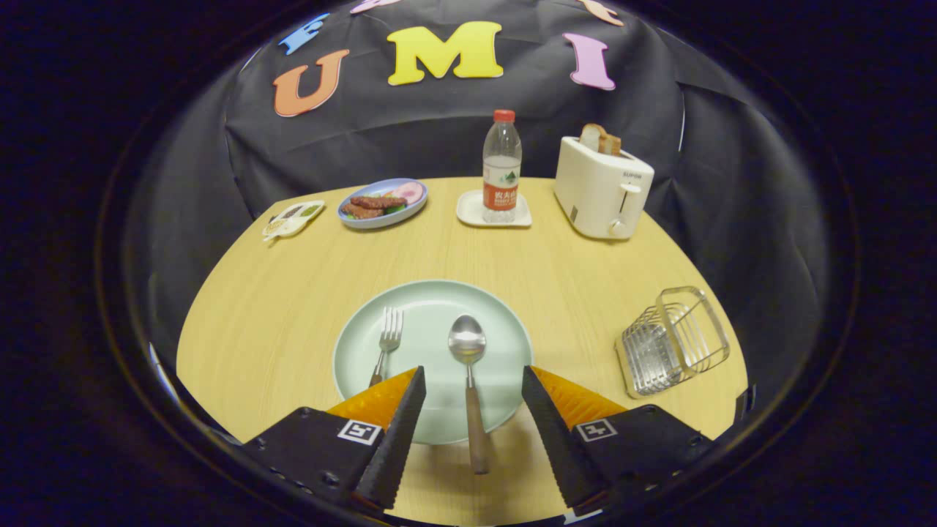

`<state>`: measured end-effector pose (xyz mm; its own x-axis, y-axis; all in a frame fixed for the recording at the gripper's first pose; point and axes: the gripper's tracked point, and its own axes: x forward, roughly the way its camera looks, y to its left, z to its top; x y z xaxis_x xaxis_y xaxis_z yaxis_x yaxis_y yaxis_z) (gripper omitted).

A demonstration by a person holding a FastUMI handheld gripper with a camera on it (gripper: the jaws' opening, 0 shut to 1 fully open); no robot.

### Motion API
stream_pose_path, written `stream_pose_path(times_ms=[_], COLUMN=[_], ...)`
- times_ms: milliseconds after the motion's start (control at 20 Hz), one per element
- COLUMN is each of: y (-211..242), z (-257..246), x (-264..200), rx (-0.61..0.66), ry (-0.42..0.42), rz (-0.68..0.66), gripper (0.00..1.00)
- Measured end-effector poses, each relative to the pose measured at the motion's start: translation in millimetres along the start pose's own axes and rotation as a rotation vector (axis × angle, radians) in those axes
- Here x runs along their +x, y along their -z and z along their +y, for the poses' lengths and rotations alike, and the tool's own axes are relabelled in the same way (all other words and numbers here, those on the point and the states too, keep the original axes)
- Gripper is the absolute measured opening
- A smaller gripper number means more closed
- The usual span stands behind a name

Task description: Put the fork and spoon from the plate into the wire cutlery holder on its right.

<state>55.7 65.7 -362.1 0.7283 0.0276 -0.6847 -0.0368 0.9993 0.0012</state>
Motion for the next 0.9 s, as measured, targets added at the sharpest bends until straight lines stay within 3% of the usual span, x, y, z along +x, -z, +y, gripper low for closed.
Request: stream_pose_path(times_ms=[200,350,450,500,550,650,750,800,900], y=[21,31,34,37,38,40,37,36,35], z=[5,3,-2,0,1,-2,-6,-6,-4], x=[18,26,30,29,30,30,28,26,14], rx=[0.007,0.022,-0.003,-0.004,-0.001,0.005,-0.025,-0.041,-0.058], ry=[-0.032,-0.032,-0.02,-0.038,-0.048,-0.055,-0.047,-0.052,-0.087], rz=[0.085,0.14,0.153,0.164,0.171,0.181,0.172,0.17,0.173], gripper=[0.59,0.55,0.35,0.28,0.3,0.1,0.12,0.05,0.05])
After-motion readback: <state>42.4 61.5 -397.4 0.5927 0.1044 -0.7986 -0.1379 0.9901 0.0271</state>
